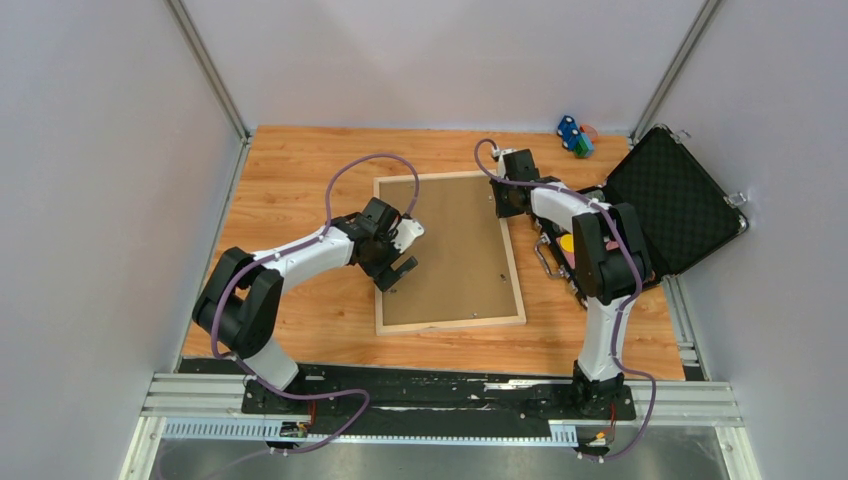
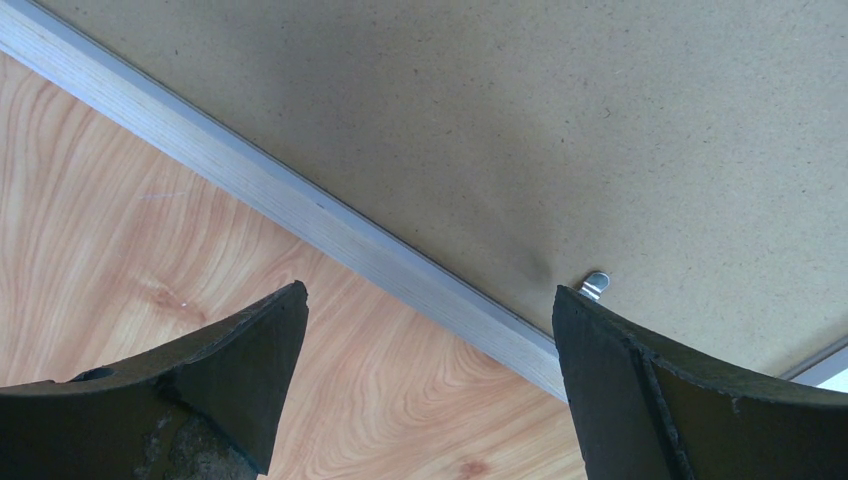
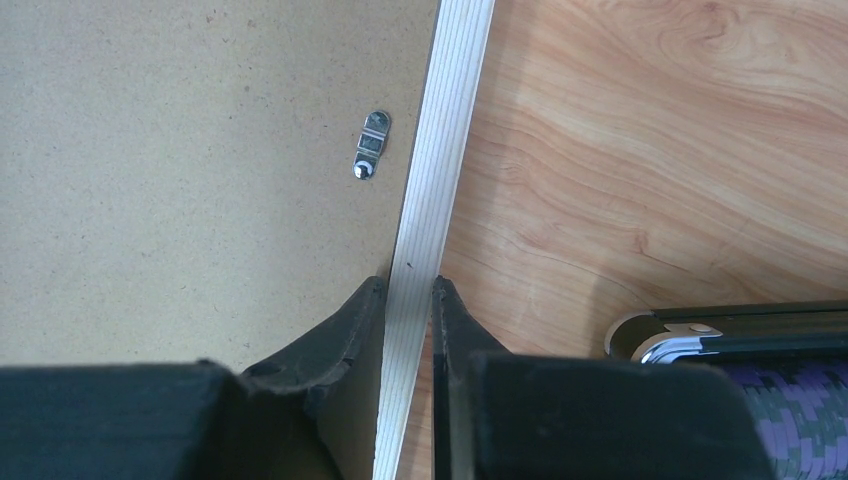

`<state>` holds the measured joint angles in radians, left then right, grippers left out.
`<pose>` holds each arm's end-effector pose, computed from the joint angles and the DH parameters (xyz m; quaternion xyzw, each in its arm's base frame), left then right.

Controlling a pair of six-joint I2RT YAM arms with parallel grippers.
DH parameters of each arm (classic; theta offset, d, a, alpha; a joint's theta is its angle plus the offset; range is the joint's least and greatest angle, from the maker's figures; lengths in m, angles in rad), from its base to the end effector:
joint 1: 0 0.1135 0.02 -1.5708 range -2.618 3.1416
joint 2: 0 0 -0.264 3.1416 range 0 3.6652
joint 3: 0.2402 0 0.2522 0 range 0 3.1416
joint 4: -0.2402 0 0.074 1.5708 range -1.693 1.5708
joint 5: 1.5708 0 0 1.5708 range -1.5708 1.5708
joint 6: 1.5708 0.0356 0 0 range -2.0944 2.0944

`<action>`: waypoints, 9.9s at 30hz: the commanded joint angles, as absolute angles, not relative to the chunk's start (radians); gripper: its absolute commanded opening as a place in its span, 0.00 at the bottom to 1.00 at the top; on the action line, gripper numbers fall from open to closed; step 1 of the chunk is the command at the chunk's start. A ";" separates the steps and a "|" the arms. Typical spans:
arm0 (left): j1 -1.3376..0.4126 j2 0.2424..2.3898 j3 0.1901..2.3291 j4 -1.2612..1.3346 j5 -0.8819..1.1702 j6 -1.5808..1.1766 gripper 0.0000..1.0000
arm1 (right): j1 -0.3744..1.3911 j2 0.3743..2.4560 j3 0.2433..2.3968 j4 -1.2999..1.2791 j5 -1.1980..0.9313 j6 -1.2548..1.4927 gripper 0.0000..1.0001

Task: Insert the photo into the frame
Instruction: Install the photo frame at the center of the board, then adjust the photo frame at the center of the board, then install the photo frame at the center of the board.

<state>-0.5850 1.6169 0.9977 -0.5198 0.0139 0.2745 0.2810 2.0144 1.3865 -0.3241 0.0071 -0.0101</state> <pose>0.2601 -0.1729 0.1844 0.4083 0.8873 -0.0398 0.2106 0.4136 0.1191 0.1673 -0.1371 0.9426 0.0378 0.3022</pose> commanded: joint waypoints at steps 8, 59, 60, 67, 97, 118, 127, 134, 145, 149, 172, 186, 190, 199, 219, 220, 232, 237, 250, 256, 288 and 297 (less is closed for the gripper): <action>-0.586 1.642 1.038 -0.505 0.051 0.254 1.00 | 0.268 2.053 1.393 -0.338 -0.016 -0.026 0.00; -0.586 1.606 0.968 -0.569 0.141 0.319 0.85 | 0.267 2.058 1.392 -0.343 -0.033 -0.029 0.00; -0.586 1.606 0.968 -0.567 0.138 0.318 0.84 | 0.267 2.057 1.393 -0.342 -0.034 -0.028 0.00; -0.588 1.603 0.968 -0.560 0.119 0.317 0.71 | 0.267 2.059 1.392 -0.344 -0.040 -0.029 0.00; -0.391 1.596 1.095 -0.555 0.142 0.198 0.95 | 0.267 2.018 1.381 -0.344 -0.083 -0.016 0.00; -0.343 1.880 1.306 -0.598 0.240 0.081 0.65 | 0.267 1.959 1.351 -0.347 -0.128 0.022 0.00; -0.334 1.937 1.325 -0.612 0.276 0.017 0.48 | 0.268 1.966 1.345 -0.347 -0.133 0.023 0.00; -0.322 1.978 1.342 -0.625 0.255 -0.024 0.37 | 0.268 1.911 1.296 -0.349 -0.163 0.045 0.02; -0.304 2.006 1.357 -0.624 0.229 -0.026 0.04 | 0.268 1.842 1.248 -0.335 -0.173 0.058 0.17; -0.303 2.000 1.338 -0.612 0.224 -0.033 0.00 | 0.267 1.854 1.272 -0.339 -0.162 0.069 0.34; -0.302 1.993 1.313 -0.588 0.201 -0.028 0.00 | 0.231 2.075 1.566 -0.445 -0.086 0.120 0.49; -0.302 1.996 1.312 -0.589 0.212 -0.024 0.00 | 0.219 2.134 1.584 -0.448 -0.093 0.132 0.47; -0.301 1.996 1.311 -0.587 0.214 -0.022 0.00 | 0.212 2.143 1.587 -0.446 -0.096 0.135 0.46; -0.302 1.998 1.309 -0.587 0.214 -0.020 0.00 | 0.198 2.155 1.587 -0.447 -0.106 0.137 0.38; -0.301 2.002 1.309 -0.587 0.216 -0.019 0.00 | 0.175 2.120 1.520 -0.447 -0.141 0.113 0.26; -0.301 2.002 1.310 -0.587 0.217 -0.020 0.00 | 0.176 2.118 1.515 -0.447 -0.147 0.109 0.26; -0.299 2.004 1.314 -0.588 0.219 -0.021 0.00 | 0.176 2.104 1.483 -0.469 -0.180 0.007 0.30; -0.298 2.005 1.315 -0.588 0.221 -0.022 0.00 | 0.171 2.103 1.479 -0.478 -0.211 -0.040 0.33; -0.293 2.004 1.315 -0.587 0.221 -0.024 0.00 | 0.155 2.107 1.510 -0.528 -0.309 -0.111 0.38; -0.292 2.005 1.315 -0.588 0.221 -0.024 0.00 | 0.150 2.101 1.520 -0.533 -0.321 -0.103 0.39; -0.286 2.004 1.316 -0.588 0.224 -0.023 0.00 | 0.154 2.079 1.552 -0.545 -0.383 -0.048 0.42; -0.283 2.000 1.315 -0.588 0.230 -0.023 0.00 | 0.188 2.103 1.560 -0.535 -0.298 -0.047 0.42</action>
